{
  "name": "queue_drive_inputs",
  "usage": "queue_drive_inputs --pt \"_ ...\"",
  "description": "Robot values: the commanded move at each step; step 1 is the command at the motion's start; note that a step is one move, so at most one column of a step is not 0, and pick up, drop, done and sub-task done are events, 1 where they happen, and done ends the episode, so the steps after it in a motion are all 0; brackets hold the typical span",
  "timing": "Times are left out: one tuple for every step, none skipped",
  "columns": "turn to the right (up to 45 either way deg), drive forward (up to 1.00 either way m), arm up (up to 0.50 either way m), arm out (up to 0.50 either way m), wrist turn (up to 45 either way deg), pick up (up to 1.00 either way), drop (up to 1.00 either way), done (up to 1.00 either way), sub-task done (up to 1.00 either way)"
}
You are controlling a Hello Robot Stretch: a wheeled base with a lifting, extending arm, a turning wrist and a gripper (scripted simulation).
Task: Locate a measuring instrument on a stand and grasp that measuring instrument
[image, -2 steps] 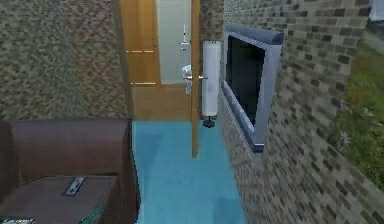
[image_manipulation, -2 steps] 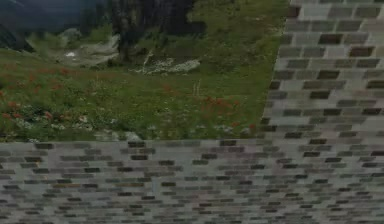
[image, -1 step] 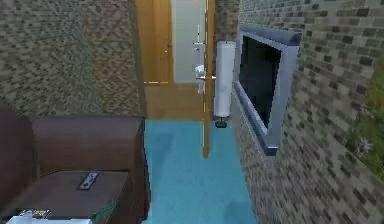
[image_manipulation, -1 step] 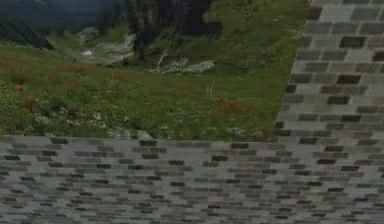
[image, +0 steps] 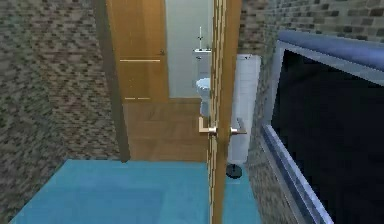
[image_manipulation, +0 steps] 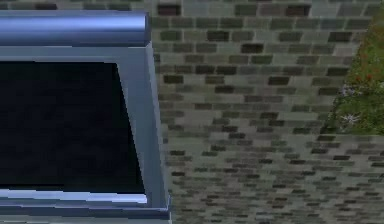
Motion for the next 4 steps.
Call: queue_drive_inputs --pt "0.0 0.55 0.0 0.0 0.0 0.0 0.0 0.0 0.0" --pt "-36.0 0.0 0.0 0.0 0.0 0.0 0.0 0.0 0.0" --pt "0.0 0.2 0.0 0.0 0.0 0.0 0.0 0.0 0.0" --pt "24.0 0.0 0.0 0.0 0.0 0.0 0.0 0.0 0.0"
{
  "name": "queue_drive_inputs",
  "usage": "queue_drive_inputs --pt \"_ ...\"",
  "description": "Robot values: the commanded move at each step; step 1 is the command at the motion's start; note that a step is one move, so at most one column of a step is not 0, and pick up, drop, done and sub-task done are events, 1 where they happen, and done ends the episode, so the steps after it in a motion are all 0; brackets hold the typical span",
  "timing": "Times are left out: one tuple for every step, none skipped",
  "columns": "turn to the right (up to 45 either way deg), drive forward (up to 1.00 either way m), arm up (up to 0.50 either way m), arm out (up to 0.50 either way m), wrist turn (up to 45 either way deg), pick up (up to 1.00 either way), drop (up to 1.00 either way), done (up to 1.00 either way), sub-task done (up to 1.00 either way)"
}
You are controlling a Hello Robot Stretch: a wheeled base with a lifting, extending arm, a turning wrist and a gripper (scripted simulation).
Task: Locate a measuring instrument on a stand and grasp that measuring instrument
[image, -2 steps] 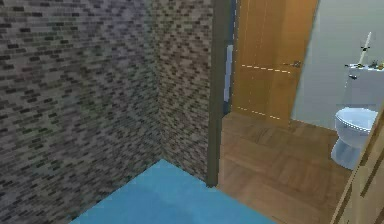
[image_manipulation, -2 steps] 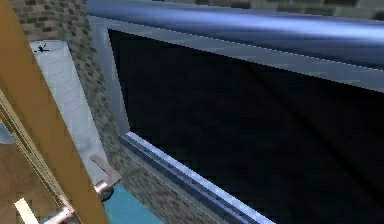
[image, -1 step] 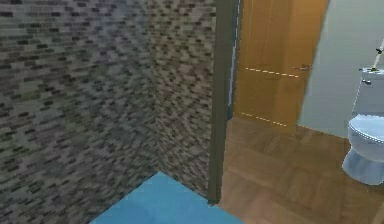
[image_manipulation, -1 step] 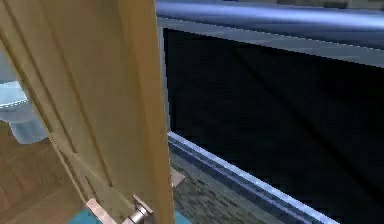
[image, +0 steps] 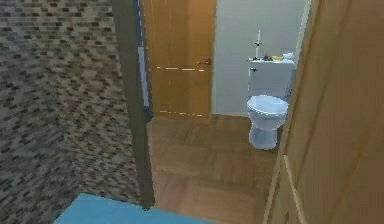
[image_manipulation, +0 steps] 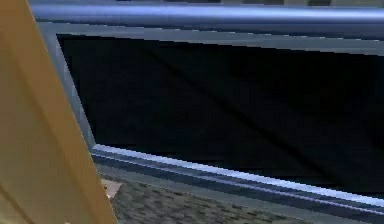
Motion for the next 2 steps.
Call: queue_drive_inputs --pt "0.0 1.0 0.0 0.0 0.0 0.0 0.0 0.0 0.0" --pt "3.0 0.0 0.0 0.0 0.0 0.0 0.0 0.0 0.0"
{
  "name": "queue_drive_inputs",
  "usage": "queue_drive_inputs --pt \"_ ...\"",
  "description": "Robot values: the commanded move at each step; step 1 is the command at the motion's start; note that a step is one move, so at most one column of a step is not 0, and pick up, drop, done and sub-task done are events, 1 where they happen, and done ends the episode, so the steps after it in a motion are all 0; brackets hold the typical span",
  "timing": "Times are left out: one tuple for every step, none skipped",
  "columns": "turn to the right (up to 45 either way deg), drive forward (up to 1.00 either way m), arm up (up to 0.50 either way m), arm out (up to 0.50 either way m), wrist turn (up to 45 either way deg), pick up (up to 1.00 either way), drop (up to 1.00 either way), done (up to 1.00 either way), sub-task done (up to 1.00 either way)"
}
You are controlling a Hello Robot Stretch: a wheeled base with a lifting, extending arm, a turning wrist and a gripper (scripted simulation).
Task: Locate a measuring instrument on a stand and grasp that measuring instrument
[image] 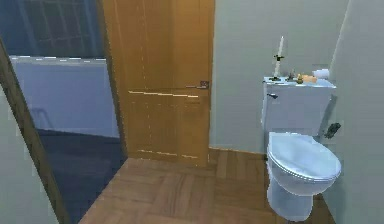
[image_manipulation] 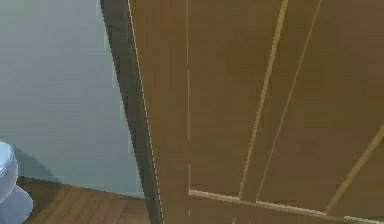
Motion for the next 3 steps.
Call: queue_drive_inputs --pt "0.0 0.4 0.0 0.0 0.0 0.0 0.0 0.0 0.0" --pt "-39.0 0.0 0.0 0.0 0.0 0.0 0.0 0.0 0.0" --pt "0.0 0.9 0.0 0.0 0.0 0.0 0.0 0.0 0.0"
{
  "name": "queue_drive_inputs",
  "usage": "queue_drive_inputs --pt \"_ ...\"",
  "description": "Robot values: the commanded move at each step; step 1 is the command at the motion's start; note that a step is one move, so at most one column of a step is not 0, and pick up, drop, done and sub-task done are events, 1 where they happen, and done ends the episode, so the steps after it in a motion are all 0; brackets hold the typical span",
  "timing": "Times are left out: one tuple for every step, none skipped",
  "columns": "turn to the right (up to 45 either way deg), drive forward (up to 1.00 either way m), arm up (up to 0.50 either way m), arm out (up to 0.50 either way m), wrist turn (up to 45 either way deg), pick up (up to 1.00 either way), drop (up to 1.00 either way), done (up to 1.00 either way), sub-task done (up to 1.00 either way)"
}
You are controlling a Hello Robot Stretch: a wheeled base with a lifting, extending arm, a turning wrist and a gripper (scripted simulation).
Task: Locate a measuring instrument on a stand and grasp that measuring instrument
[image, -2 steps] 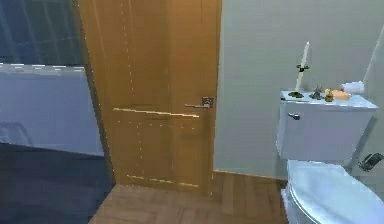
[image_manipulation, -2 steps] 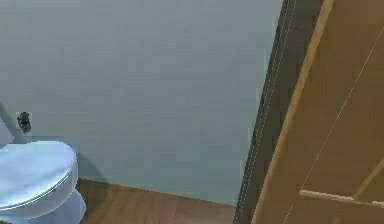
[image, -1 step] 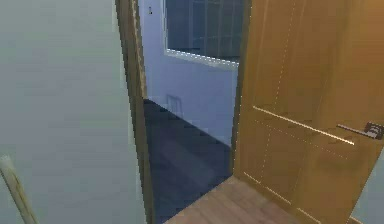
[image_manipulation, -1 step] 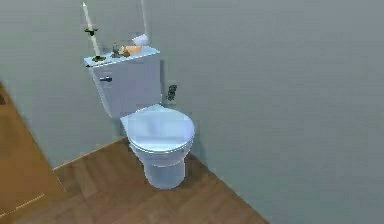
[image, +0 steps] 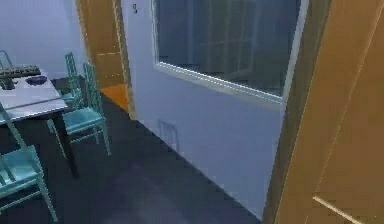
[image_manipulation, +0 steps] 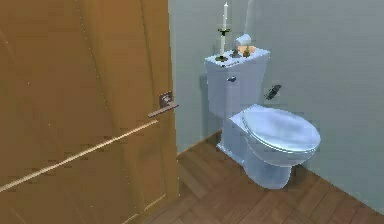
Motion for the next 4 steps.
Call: queue_drive_inputs --pt "18.0 0.0 0.0 0.0 0.0 0.0 0.0 0.0 0.0" --pt "0.0 0.35 0.0 0.0 0.0 0.0 0.0 0.0 0.0" --pt "-39.0 0.0 0.0 0.0 0.0 0.0 0.0 0.0 0.0" --pt "0.0 1.0 0.0 0.0 0.0 0.0 0.0 0.0 0.0"
